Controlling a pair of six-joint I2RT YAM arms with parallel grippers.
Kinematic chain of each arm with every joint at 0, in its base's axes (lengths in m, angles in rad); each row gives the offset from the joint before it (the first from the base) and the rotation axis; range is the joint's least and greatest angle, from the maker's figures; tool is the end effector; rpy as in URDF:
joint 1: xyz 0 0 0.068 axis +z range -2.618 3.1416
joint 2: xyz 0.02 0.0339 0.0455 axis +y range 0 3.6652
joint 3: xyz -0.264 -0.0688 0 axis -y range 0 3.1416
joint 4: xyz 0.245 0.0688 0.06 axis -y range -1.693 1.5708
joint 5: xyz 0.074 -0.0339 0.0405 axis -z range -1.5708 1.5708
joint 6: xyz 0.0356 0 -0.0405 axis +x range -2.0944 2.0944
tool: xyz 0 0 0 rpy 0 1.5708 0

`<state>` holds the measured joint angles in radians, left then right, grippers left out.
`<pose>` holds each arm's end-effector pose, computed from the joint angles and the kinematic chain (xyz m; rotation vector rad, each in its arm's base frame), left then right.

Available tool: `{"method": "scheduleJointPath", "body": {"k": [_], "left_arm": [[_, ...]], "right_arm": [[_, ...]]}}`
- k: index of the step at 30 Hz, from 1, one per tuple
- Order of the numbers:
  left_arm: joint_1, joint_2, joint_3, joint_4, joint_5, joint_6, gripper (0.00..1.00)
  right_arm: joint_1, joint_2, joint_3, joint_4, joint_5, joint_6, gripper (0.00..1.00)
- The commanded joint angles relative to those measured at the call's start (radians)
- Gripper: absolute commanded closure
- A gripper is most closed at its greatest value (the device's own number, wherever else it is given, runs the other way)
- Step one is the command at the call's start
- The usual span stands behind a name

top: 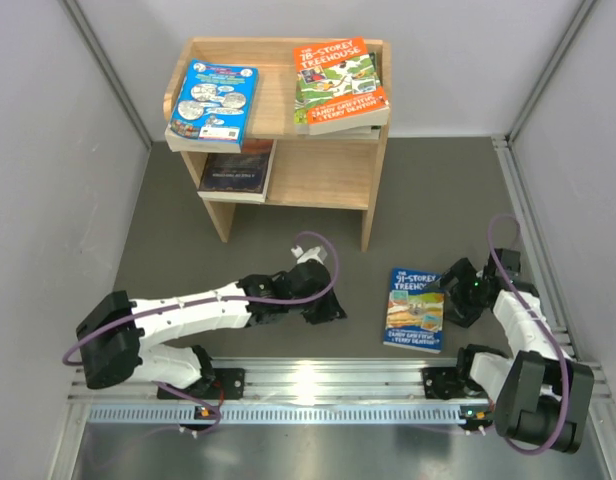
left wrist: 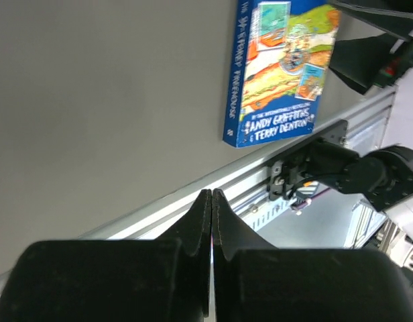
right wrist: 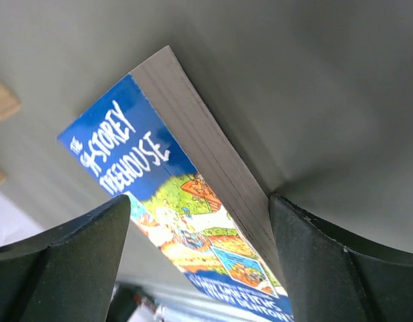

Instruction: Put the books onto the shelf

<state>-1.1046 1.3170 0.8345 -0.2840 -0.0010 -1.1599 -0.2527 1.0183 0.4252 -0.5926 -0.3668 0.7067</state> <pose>0.1248 -0.2479 0.2325 -0.0730 2.6185 -1.0082 0.1566 -0.0272 0.1517 1.1953 2.5157 0.6252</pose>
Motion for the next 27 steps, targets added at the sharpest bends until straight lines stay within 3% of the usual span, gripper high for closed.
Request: {"method": "scheduleJointPath", "body": {"k": [1, 5, 11, 15, 21, 27], "left_arm": [[-0.017, -0.054, -0.055, -0.020, -0.043, -0.127, 1.00], [-0.035, -0.099, -0.071, -0.049, -0.071, -0.202, 1.00], [-0.035, 0.007, 0.148, -0.314, -0.071, -0.107, 1.00], [-0.035, 0.063, 0.229, -0.321, -0.070, -0.096, 1.00], [-0.037, 0.015, 0.103, -0.172, -0.060, -0.173, 1.00], [-0.037, -0.087, -0.023, -0.170, -0.109, -0.211, 1.00]], "right_arm": [[0.039, 0.038, -0.086, -0.042, -0.030, -0.039, 0.15], [0.044, 0.049, -0.098, -0.016, -0.087, -0.027, 0.16], [0.069, 0.051, -0.101, 0.003, -0.086, -0.018, 0.16], [0.153, 0.089, -0.051, 0.053, -0.112, 0.013, 0.18], [0.420, 0.089, 0.106, 0.065, -0.035, 0.128, 0.17], [0.521, -0.018, 0.008, 0.160, -0.064, 0.318, 0.18]]}}
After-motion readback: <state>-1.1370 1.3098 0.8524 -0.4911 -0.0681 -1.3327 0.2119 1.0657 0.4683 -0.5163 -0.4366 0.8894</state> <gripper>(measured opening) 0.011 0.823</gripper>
